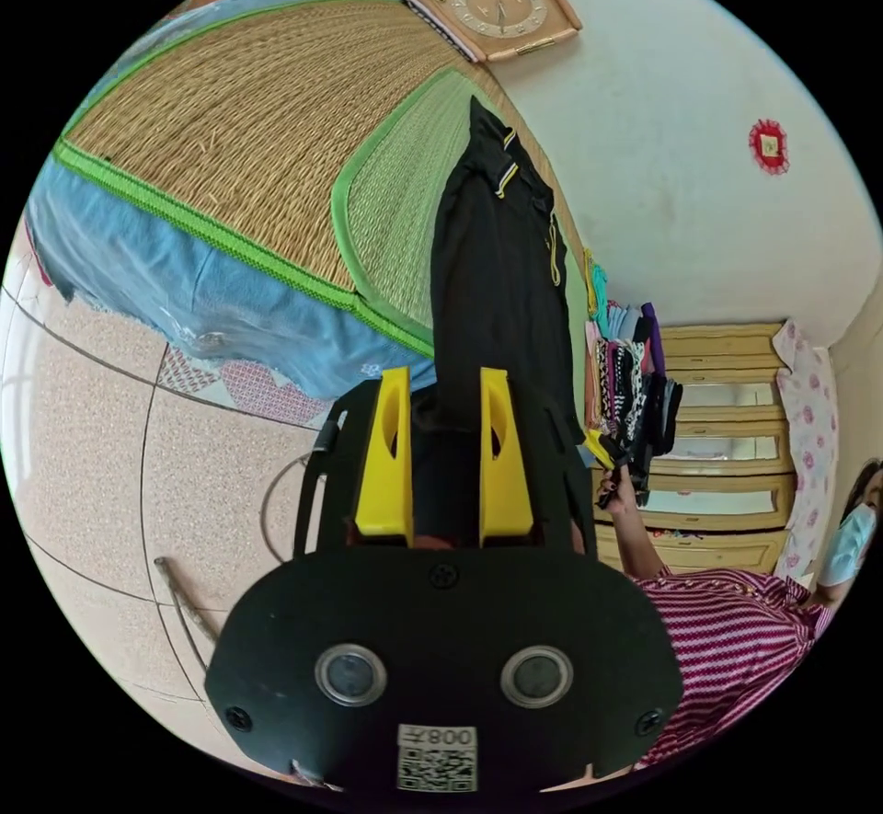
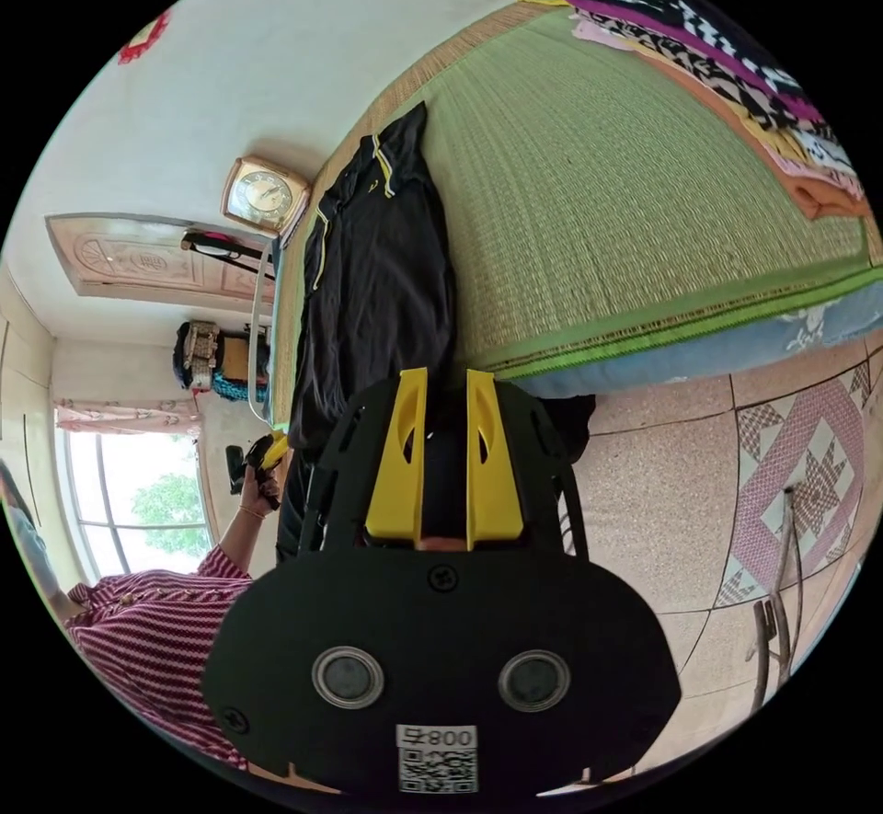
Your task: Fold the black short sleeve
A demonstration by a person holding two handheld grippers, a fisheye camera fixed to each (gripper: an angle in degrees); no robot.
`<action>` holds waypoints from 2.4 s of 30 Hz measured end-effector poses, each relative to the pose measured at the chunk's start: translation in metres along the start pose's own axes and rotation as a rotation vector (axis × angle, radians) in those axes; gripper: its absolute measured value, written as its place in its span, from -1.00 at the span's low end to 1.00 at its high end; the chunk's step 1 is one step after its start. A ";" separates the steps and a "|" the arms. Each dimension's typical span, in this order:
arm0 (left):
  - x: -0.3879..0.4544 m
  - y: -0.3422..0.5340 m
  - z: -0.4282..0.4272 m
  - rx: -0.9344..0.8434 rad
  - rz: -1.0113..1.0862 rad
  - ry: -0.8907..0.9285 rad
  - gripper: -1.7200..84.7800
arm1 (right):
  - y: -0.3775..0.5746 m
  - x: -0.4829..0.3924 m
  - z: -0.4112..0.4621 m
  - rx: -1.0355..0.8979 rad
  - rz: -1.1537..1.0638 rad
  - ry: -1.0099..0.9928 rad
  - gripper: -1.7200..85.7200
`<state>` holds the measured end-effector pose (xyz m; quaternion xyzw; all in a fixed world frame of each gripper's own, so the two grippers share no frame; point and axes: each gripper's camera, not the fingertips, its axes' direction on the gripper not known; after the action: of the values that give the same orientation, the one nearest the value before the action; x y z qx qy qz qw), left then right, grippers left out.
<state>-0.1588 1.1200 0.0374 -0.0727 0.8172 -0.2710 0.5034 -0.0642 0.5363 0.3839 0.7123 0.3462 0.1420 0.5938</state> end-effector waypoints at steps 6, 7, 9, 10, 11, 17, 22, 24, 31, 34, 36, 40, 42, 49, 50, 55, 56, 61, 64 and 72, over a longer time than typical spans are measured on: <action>-0.040 -0.020 0.030 -0.061 -0.028 0.006 -0.67 | 0.013 0.019 0.007 -0.050 0.023 -0.050 -0.74; -0.046 -0.025 0.036 -0.075 -0.029 0.007 -0.67 | 0.010 0.017 0.012 -0.062 0.015 -0.052 -0.74; -0.055 -0.033 0.045 -0.093 -0.034 0.015 -0.69 | 0.005 0.012 0.021 -0.088 0.004 -0.050 -0.73; -0.061 -0.038 0.049 -0.096 -0.039 0.028 -0.71 | 0.001 0.008 0.027 -0.102 -0.004 -0.052 -0.73; -0.065 -0.043 0.053 -0.092 -0.041 0.038 -0.73 | 0.000 0.006 0.029 -0.106 -0.008 -0.052 -0.73; -0.079 -0.062 0.063 -0.095 -0.006 0.017 -0.79 | -0.005 -0.019 0.027 -0.121 -0.054 -0.047 -0.72; -0.099 -0.072 0.071 -0.095 0.007 0.035 -0.78 | 0.008 -0.024 0.006 -0.073 -0.058 -0.084 -0.71; -0.107 -0.076 0.076 -0.104 0.005 0.031 -0.78 | 0.007 -0.029 0.009 -0.090 -0.065 -0.072 -0.71; -0.126 -0.093 0.090 -0.116 0.018 0.017 -0.84 | -0.005 -0.068 0.037 -0.170 -0.115 -0.002 -0.79; -0.133 -0.100 0.091 -0.104 0.027 0.033 -0.87 | -0.007 -0.077 0.034 -0.176 -0.120 0.002 -0.90; -0.137 -0.104 0.090 -0.095 0.032 0.045 -0.88 | -0.006 -0.081 0.028 -0.171 -0.131 -0.016 -0.92; -0.148 -0.113 0.092 -0.083 0.038 0.069 -0.89 | 0.001 -0.089 0.010 -0.147 -0.153 -0.041 -0.89; -0.153 -0.116 0.095 -0.085 0.037 0.067 -0.89 | 0.005 -0.097 0.005 -0.134 -0.177 -0.036 -0.82; -0.168 -0.130 0.107 -0.084 0.030 0.070 -0.89 | 0.001 -0.151 0.041 -0.235 -0.297 0.080 -0.72; -0.170 -0.132 0.109 -0.084 0.031 0.071 -0.89 | 0.000 -0.153 0.045 -0.243 -0.300 0.089 -0.73; -0.174 -0.141 0.115 -0.086 0.040 0.071 -0.89 | -0.006 -0.155 0.061 -0.284 -0.286 0.123 -0.87; -0.175 -0.143 0.115 -0.086 0.042 0.078 -0.90 | -0.006 -0.153 0.060 -0.285 -0.280 0.124 -0.88; -0.176 -0.148 0.107 -0.066 0.072 0.107 -0.91 | 0.002 -0.143 0.017 -0.240 -0.266 0.080 -0.93; -0.183 -0.151 0.108 -0.067 0.058 0.085 -0.91 | 0.008 -0.116 -0.008 -0.198 -0.205 0.005 -0.94; -0.201 -0.158 0.117 -0.064 0.006 0.066 -0.93 | 0.019 -0.064 -0.018 -0.188 -0.106 -0.079 -0.94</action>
<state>0.0147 1.0221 0.2356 -0.0774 0.8418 -0.2454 0.4746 -0.1157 0.5061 0.4196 0.6392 0.3449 0.1141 0.6778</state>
